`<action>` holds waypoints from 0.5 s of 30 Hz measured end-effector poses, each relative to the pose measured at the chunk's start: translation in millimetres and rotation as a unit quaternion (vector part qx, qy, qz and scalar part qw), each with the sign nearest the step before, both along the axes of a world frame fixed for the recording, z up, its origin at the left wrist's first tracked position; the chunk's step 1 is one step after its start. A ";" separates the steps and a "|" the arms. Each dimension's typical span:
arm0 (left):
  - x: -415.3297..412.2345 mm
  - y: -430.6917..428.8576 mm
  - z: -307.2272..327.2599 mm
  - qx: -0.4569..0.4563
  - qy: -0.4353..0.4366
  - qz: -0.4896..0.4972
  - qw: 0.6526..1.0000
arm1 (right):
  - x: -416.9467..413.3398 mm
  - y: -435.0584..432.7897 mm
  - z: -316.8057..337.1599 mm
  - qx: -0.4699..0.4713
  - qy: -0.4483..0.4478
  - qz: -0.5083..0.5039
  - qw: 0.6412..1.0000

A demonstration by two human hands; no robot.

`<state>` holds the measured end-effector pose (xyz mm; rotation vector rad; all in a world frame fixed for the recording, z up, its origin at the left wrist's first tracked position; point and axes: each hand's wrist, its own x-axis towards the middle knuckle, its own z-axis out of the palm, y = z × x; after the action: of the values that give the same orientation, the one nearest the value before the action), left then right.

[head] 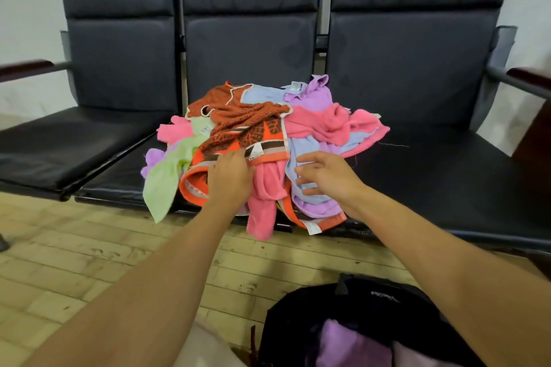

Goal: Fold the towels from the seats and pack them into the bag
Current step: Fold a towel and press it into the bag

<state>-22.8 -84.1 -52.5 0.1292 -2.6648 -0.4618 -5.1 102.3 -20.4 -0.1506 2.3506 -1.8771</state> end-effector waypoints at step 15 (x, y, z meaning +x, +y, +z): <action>-3.4 17.0 0.4 0.031 0.044 0.007 0.999 | 4.9 12.9 4.7 -0.028 -0.032 0.008 0.999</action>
<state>-26.2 -67.1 -52.1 0.1429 -2.5633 -0.5348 -0.2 115.2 -15.8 -0.1116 2.2495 -1.9132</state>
